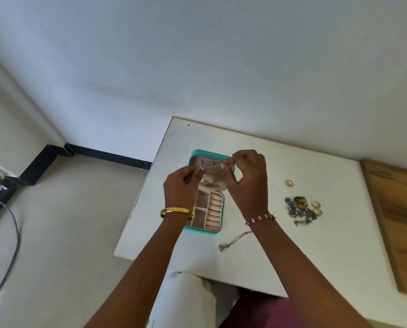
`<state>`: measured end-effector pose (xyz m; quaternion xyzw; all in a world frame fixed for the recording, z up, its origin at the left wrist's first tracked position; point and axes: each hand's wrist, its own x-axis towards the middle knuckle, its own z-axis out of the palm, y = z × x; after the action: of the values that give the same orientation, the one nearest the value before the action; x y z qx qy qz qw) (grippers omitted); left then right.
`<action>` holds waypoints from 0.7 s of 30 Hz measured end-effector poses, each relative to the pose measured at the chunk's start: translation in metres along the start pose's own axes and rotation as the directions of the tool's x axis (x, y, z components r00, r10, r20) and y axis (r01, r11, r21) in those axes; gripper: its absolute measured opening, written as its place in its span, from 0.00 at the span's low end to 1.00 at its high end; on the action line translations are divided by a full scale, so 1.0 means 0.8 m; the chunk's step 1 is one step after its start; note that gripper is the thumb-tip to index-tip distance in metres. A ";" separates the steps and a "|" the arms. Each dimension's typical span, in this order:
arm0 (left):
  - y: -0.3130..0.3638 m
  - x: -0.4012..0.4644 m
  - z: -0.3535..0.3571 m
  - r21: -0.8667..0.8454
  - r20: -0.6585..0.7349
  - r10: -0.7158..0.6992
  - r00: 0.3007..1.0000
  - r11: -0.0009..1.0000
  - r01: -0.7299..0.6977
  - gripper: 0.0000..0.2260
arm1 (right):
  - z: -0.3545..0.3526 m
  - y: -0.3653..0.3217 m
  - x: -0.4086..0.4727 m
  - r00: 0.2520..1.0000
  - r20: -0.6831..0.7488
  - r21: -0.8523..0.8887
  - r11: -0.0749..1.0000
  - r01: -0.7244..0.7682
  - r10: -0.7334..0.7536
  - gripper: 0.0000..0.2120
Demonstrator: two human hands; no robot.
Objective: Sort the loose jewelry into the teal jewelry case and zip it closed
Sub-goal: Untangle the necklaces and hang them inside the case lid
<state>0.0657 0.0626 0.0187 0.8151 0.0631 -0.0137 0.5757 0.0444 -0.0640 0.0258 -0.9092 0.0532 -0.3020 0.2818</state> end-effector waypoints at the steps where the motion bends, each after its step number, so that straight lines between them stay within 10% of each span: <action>1: -0.003 0.003 0.004 0.005 -0.002 0.000 1.000 1.000 0.000 0.10 | 0.005 0.006 0.001 0.999 -0.010 -0.016 0.999 0.039 -0.040 0.11; 21: -0.044 0.021 0.028 0.257 -0.134 0.167 0.977 0.958 -0.128 0.10 | 0.045 0.046 0.019 0.828 0.098 -0.219 0.799 0.559 -0.552 0.10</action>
<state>0.0791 0.0542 -0.0234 0.8813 0.0442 0.0847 0.4627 0.0804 -0.0814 -0.0097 -0.9161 -0.1838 -0.3494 0.0703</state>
